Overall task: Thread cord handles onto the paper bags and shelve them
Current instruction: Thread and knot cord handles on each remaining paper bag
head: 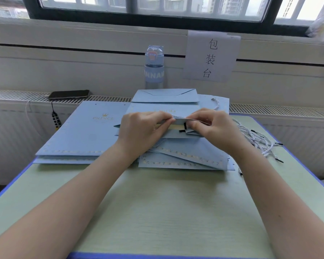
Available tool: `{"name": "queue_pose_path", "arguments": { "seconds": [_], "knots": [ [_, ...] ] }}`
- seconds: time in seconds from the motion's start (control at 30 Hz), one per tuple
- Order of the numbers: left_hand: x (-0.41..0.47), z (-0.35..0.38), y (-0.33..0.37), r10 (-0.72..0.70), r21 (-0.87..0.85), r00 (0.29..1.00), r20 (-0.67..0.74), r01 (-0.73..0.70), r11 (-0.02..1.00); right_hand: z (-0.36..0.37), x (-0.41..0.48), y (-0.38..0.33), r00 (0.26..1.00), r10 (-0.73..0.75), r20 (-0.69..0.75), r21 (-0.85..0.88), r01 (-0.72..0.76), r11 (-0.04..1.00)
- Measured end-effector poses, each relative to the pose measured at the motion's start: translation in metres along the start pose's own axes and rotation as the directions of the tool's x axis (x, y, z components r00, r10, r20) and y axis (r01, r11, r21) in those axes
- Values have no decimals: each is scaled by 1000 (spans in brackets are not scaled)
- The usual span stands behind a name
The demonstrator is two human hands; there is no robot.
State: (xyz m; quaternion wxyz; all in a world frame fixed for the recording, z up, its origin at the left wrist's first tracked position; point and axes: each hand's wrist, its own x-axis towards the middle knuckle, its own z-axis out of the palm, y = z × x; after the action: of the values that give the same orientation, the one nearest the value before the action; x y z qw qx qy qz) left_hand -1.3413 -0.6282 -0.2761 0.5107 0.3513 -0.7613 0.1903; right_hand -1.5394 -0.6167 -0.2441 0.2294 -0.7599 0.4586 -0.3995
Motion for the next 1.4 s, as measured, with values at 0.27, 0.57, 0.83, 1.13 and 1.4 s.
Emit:
{"name": "queue_pose_path", "arguments": {
  "seconds": [0.27, 0.57, 0.83, 1.13, 1.4],
  "knots": [
    [0, 7, 2, 234, -33, 967, 100, -232, 972, 7, 2, 6, 999, -36, 17, -225, 39, 974],
    [-1, 9, -5, 309, 93, 949, 67, -314, 945, 14, -2, -4, 997, -54, -55, 10, 54, 998],
    [0, 8, 2, 356, 135, 934, -25, -350, 927, 7, -5, -8, 999, -32, -5, 152, 32, 988],
    [5, -3, -11, 221, 96, 964, 147, -236, 967, 0, -2, -1, 985, -12, -174, 101, 30, 994],
    [6, -10, -25, 178, 50, 982, 67, -182, 982, -11, -2, 4, 984, 155, 87, -9, -155, 988]
  ]
}}
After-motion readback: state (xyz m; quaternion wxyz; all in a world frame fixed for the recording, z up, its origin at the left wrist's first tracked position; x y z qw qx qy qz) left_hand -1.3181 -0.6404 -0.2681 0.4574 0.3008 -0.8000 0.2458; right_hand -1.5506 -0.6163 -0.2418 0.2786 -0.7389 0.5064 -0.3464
